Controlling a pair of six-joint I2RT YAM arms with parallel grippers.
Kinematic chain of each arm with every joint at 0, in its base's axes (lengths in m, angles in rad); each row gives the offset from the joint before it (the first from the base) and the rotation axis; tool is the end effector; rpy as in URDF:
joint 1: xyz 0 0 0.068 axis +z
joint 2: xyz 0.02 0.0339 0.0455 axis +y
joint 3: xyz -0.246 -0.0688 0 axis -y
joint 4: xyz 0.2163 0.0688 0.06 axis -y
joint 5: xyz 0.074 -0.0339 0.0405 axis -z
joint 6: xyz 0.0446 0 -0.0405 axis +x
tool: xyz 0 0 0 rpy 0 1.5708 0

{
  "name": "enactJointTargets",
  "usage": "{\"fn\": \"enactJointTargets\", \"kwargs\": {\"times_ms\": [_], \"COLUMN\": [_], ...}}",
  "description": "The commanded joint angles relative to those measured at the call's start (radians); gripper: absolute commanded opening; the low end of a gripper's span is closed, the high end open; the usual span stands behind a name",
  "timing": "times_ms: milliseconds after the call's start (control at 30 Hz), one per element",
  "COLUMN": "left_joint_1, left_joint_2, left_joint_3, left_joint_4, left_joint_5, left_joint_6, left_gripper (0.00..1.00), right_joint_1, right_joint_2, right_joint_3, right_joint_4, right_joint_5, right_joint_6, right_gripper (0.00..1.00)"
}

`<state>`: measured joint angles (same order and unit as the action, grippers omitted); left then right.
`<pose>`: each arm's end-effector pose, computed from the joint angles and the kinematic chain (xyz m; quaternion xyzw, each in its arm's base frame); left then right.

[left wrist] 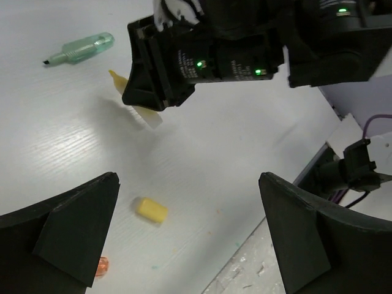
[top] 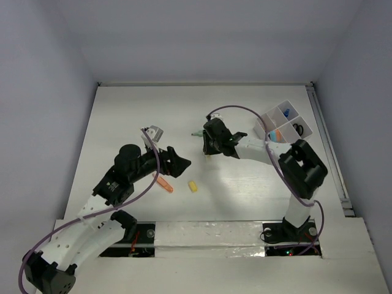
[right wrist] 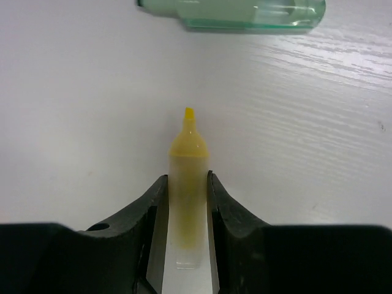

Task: Sort the stationery into containers
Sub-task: Pick up the pen from the center of the board.

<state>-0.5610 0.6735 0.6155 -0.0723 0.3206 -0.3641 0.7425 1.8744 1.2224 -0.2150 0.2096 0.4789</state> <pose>0.1301 -0.0983 0.2992 0.1777 0.7281 -0.3979 0.5292 0.2848 0.2487 0.1750 -0.0869 0.9302 0.1161 0.3371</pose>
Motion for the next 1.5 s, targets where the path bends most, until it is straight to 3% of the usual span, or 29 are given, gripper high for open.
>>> {"fn": "enactJointTargets", "kwargs": {"times_ms": [0, 100, 133, 300, 600, 633, 767, 1000, 1167, 1267, 1333, 1400, 1433, 1467], "left_joint_1": [0.003, 0.003, 0.003, -0.016, -0.046, -0.046, -0.066, -0.106, -0.116, -0.126, -0.126, -0.126, -0.126, -0.126], "left_joint_2": [0.003, 0.017, 0.021, 0.081, 0.192, 0.202, 0.264, 0.33, 0.319, 0.295, 0.27, 0.239, 0.226, 0.194], "left_joint_3": [-0.025, -0.042, -0.051, -0.123, -0.154, -0.149, -0.129, -0.097, -0.089, -0.095, -0.097, -0.099, -0.096, -0.092], "left_joint_4": [0.115, 0.147, 0.164, 0.299, 0.483, 0.485, 0.505, 0.537, 0.533, 0.514, 0.494, 0.453, 0.434, 0.415], "left_joint_5": [0.06, 0.037, 0.035, 0.005, -0.101, -0.112, -0.143, -0.182, -0.221, -0.249, -0.249, -0.25, -0.25, -0.25], "left_joint_6": [-0.096, -0.139, -0.156, -0.258, -0.311, -0.311, -0.302, -0.3, -0.291, -0.282, -0.271, -0.253, -0.243, -0.225], "left_gripper": [0.94, 0.77, 0.64, 0.6, 0.5, 0.44, 0.37, 0.34, 0.02, 0.0, 0.0, 0.0, 0.0, 0.0], "right_joint_1": [0.049, 0.075, 0.089, 0.146, 0.195, 0.195, 0.204, 0.204, 0.204, 0.204, 0.204, 0.204, 0.204, 0.204], "right_joint_2": [-0.171, -0.251, -0.268, -0.359, -0.425, -0.429, -0.446, -0.471, -0.489, -0.503, -0.514, -0.541, -0.552, -0.566], "right_joint_3": [-0.053, -0.108, -0.121, -0.193, -0.262, -0.267, -0.281, -0.307, -0.328, -0.337, -0.343, -0.336, -0.331, -0.322], "right_joint_4": [0.187, 0.259, 0.297, 0.416, 0.512, 0.52, 0.537, 0.56, 0.542, 0.514, 0.497, 0.447, 0.4, 0.366], "right_joint_5": [-0.067, -0.073, -0.079, -0.043, -0.03, -0.029, -0.041, -0.065, -0.055, -0.044, -0.045, -0.055, -0.059, -0.07], "right_joint_6": [0.032, 0.065, 0.075, 0.116, 0.139, 0.141, 0.142, 0.148, 0.148, 0.148, 0.148, 0.133, 0.122, 0.11], "right_gripper": [0.0, 0.0, 0.0, 0.0, 0.0, 0.0, 0.0, 0.0, 0.0, 0.01, 0.1, 0.31, 0.48, 0.54]}}
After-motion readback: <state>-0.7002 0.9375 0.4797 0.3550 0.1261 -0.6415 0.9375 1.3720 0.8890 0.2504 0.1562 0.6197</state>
